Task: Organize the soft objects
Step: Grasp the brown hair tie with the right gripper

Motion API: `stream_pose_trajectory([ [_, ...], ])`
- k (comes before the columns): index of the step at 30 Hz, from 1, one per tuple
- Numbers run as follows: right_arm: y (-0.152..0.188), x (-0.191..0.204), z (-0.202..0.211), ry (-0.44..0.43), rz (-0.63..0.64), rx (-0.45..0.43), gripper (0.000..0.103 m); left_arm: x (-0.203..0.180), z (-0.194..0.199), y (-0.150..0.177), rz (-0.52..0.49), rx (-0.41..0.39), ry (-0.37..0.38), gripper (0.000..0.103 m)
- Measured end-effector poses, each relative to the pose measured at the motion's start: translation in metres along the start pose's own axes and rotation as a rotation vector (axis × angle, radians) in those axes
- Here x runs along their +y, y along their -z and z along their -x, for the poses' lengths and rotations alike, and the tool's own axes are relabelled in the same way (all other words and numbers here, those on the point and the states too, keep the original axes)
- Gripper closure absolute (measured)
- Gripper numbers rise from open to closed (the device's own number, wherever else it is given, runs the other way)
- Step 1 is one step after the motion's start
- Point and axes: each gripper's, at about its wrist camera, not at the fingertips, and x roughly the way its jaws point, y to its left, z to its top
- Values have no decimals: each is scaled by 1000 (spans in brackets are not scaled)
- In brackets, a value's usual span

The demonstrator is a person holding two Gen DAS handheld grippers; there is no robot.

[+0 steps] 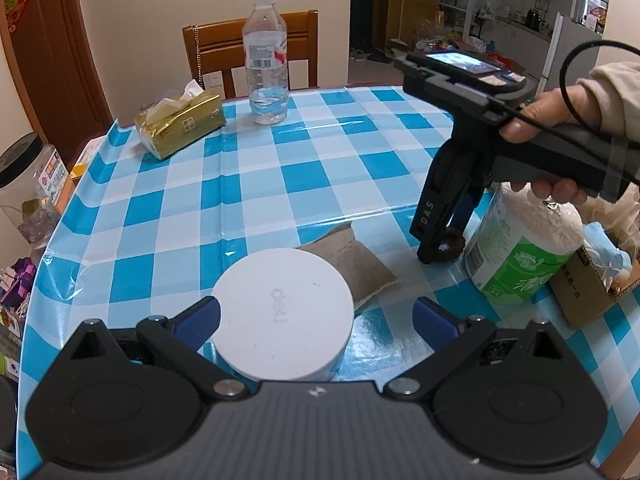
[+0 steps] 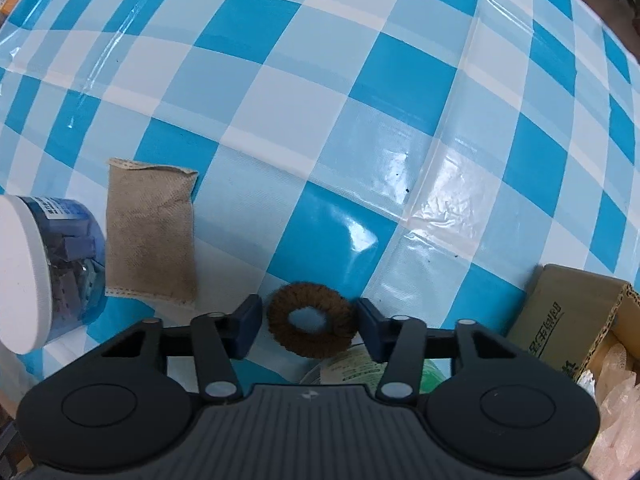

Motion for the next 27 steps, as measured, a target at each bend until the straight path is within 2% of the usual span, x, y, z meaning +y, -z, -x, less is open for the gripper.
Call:
stream_pose_trajectory([
  [4, -2, 4, -2, 21, 3, -13, 49, -2, -2, -3, -26, -1, 7, 1],
  [7, 1, 9, -1, -28, -3, -26, 49, -5, -4, -8, -59, -2, 25, 1],
  [18, -4, 32, 1, -63, 27, -86, 49, -13, -9, -17, -152, -8, 50, 1],
  [27, 17, 44, 16, -34, 32, -143, 51, -9, -8, -17, -205, 7, 66, 1],
])
